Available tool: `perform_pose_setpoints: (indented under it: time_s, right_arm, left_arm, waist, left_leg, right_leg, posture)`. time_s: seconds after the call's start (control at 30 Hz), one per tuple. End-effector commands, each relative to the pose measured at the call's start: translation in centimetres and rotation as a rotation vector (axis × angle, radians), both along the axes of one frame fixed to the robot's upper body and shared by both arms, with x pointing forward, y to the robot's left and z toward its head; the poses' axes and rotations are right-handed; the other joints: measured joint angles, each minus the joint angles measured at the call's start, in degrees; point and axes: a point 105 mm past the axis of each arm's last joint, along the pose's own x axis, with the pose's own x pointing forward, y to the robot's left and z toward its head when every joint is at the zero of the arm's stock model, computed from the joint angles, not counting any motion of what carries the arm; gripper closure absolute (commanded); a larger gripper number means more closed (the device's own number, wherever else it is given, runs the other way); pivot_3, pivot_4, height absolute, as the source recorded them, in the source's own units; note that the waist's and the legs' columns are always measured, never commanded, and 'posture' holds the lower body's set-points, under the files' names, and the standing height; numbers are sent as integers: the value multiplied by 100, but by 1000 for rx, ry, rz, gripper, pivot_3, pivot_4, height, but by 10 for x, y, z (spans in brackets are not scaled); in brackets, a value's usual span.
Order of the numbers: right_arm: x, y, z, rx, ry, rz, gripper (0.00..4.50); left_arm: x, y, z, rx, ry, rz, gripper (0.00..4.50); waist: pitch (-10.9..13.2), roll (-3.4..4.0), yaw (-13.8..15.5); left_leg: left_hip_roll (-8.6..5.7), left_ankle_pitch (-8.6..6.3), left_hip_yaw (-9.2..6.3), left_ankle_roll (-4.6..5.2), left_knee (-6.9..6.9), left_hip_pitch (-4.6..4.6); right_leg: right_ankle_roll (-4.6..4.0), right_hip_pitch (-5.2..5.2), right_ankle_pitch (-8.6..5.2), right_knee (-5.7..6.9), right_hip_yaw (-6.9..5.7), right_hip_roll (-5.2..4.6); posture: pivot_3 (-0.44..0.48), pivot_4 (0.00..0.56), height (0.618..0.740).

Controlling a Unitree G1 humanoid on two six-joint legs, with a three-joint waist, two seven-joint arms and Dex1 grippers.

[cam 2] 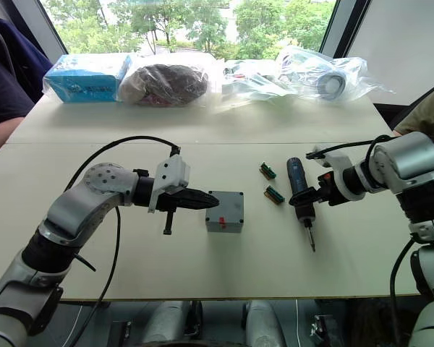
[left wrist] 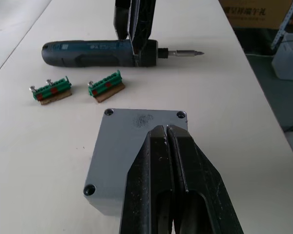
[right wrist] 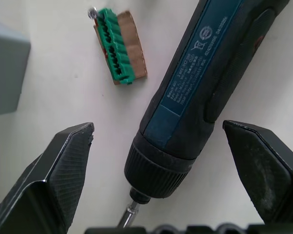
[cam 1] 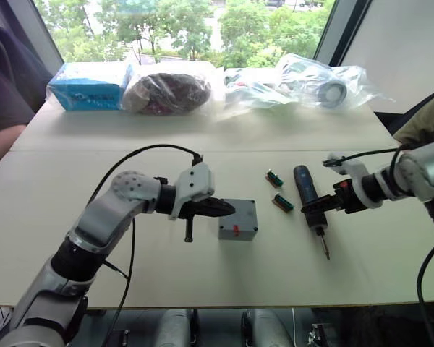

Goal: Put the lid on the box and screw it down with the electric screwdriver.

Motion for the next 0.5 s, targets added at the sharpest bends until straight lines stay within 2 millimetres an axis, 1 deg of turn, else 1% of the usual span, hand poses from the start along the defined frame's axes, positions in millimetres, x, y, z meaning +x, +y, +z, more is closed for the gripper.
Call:
perform_pose_setpoints:
  time_s: [0.03,0.13,0.2,0.3,0.37,0.4,0.43,0.47,0.5]
  right_arm:
    - [2,-7,-1,-65,18,56,44]
    - [6,-8,-8,-86,53,73,44]
    - [11,-6,-12,-101,64,91,44]
    - [13,-4,-21,-124,100,124,44]
    - [12,-4,-27,-138,125,141,506]
    - [11,-5,-31,-148,138,151,629]
    - [10,-6,-34,-160,147,160,1041]
    - [9,-6,-36,-164,159,161,1278]
    - [7,-7,-38,-167,167,165,1613]
  left_arm:
    - [-3,-4,10,-38,-36,19,4500]
    - [-2,-4,9,-41,-35,37,4500]
    - [-1,-2,8,-44,-33,61,4500]
    - [-2,1,7,-46,-24,86,4500]
    - [-3,3,6,-46,-18,97,4500]
    - [-3,4,5,-48,-17,105,4500]
    - [-3,4,5,-49,-15,112,4500]
    - [-3,4,5,-50,-14,117,4500]
    - [-3,5,5,-51,-14,121,4500]
  waist:
    - [0,0,-3]
    - [1,1,-2]
    - [0,1,-9]
    - [0,0,-33]
    - [-2,-4,-47]
    - [-3,-5,-51]
    - [-3,-5,-59]
    - [-4,-6,-51]
    - [-4,-7,-42]
  left_leg:
    - [0,0,0,0,0,0]
    - [0,0,0,0,2,0]
    - [1,0,1,0,3,0]
    - [2,0,0,-1,4,2]
    - [3,0,0,-1,4,5]
    - [3,0,-1,-1,4,6]
    - [3,0,-1,-1,4,7]
    - [3,0,-2,-1,4,8]
    - [3,1,-4,-1,5,8]
  right_leg:
    - [0,0,0,0,0,0]
    - [0,0,0,2,-1,0]
    - [0,0,0,2,-1,1]
    - [0,2,0,3,-1,3]
    - [0,5,1,2,-2,3]
    - [0,7,1,3,-2,3]
    - [0,8,1,3,-3,3]
    - [0,10,1,3,-4,3]
    - [0,11,1,3,-5,2]
  posture:
    - [0,150,740]
    - [0,150,740]
    - [0,150,740]
    - [0,150,740]
    - [0,150,740]
    - [0,150,740]
    - [0,150,740]
    - [0,150,740]
    - [0,150,740]
